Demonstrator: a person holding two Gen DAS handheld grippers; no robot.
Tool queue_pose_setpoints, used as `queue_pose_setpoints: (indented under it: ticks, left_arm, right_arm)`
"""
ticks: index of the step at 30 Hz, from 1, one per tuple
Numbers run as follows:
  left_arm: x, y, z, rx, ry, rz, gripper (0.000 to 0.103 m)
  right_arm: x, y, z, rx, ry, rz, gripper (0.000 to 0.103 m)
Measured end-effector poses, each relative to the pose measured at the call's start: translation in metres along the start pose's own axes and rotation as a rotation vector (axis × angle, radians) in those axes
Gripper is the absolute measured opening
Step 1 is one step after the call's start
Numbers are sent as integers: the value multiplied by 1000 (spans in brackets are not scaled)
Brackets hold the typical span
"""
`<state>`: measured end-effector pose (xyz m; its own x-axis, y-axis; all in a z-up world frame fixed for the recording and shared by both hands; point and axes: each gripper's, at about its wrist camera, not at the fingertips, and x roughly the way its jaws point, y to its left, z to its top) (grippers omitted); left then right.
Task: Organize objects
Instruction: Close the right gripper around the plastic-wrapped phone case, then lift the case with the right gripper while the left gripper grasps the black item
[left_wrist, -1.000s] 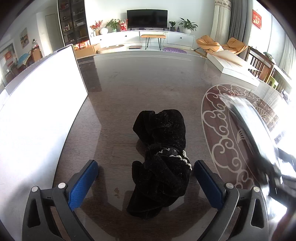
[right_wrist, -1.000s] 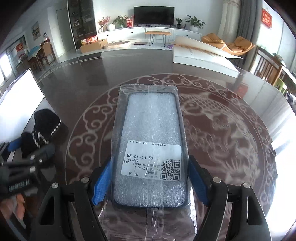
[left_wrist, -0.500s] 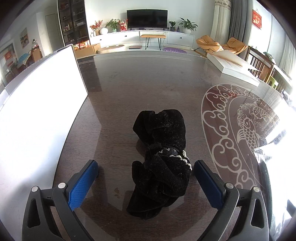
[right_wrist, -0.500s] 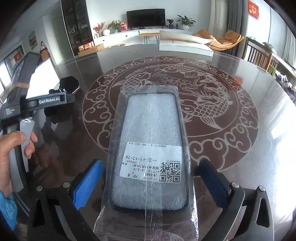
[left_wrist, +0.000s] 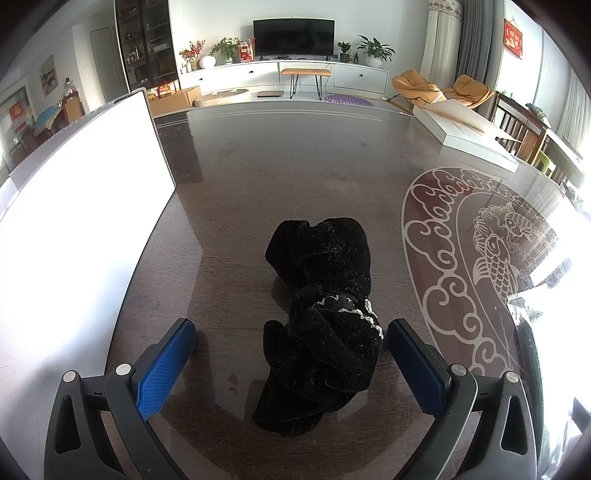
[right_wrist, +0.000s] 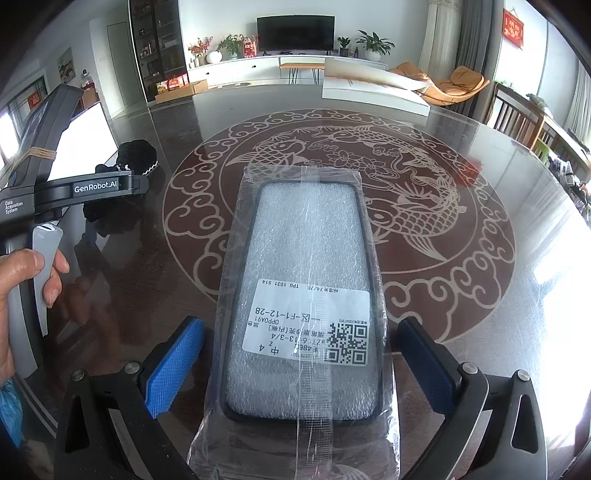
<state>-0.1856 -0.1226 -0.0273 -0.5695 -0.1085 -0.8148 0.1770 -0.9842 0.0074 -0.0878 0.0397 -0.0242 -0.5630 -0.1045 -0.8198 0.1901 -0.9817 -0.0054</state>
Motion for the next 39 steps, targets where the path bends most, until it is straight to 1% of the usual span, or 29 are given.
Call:
queue_pose_setpoints:
  ticks: [4, 5, 7, 9, 11, 12, 13, 14, 16, 17, 18, 21, 25, 28, 30, 32, 34, 36, 39]
  left_arm:
    - [0, 1, 0, 10, 6, -12, 103]
    - [0, 0, 1, 47, 24, -39, 103]
    - [1, 0, 6, 67, 60, -57, 103]
    - [5, -3, 12, 79, 91, -53, 103]
    - [10, -7, 19, 90, 116, -59, 103]
    - [11, -11, 21, 109, 114, -66, 97]
    - [7, -12, 22, 123, 83, -75, 81]
    - [0, -14, 23, 137, 48, -83, 31]
    - [-6, -18, 22, 148, 57, -103, 33]
    - [-10, -17, 19, 138, 41, -121, 33]
    - [-14, -17, 13, 132, 34, -125, 33]
    - [-36, -12, -10, 60, 20, -197, 33]
    - [-77, -10, -37, 2, -14, -279, 33]
    - [-114, -7, -49, -3, -52, -318, 33]
    - [-140, 2, -53, -10, -86, -340, 33]
    - [-167, 19, -51, -26, -123, -353, 33]
    - [-192, 39, -50, -40, -161, -351, 33]
    - [-211, 61, -49, -52, -191, -333, 33]
    - [-233, 102, -53, -73, -224, -286, 33]
  right_arm:
    - [0, 0, 0, 0, 0, 0, 103]
    - [0, 0, 0, 0, 1, 0, 103]
    - [1, -1, 2, -3, 20, 1, 103]
    - [6, -1, 13, -17, 93, 12, 103]
    - [17, -1, 30, -42, 173, 28, 103]
    - [22, -3, 39, -42, 192, 44, 98]
    - [24, -4, 46, -41, 182, 54, 89]
    - [24, -3, 51, -64, 163, 31, 76]
    - [23, -6, 54, -59, 176, 66, 76]
    - [19, -8, 51, -45, 174, 89, 76]
    - [15, -12, 46, -23, 166, 110, 76]
    - [-1, -23, 27, 68, 141, 165, 76]
    - [-23, -31, 9, 174, 109, 249, 76]
    - [-37, -29, 10, 214, 91, 306, 76]
    - [-48, -24, 16, 231, 72, 346, 76]
    - [-58, -16, 22, 242, 53, 392, 76]
    - [-69, -1, 28, 236, 36, 438, 76]
    - [-79, 16, 31, 219, 25, 479, 76]
    - [-91, 47, 37, 190, 22, 546, 76]
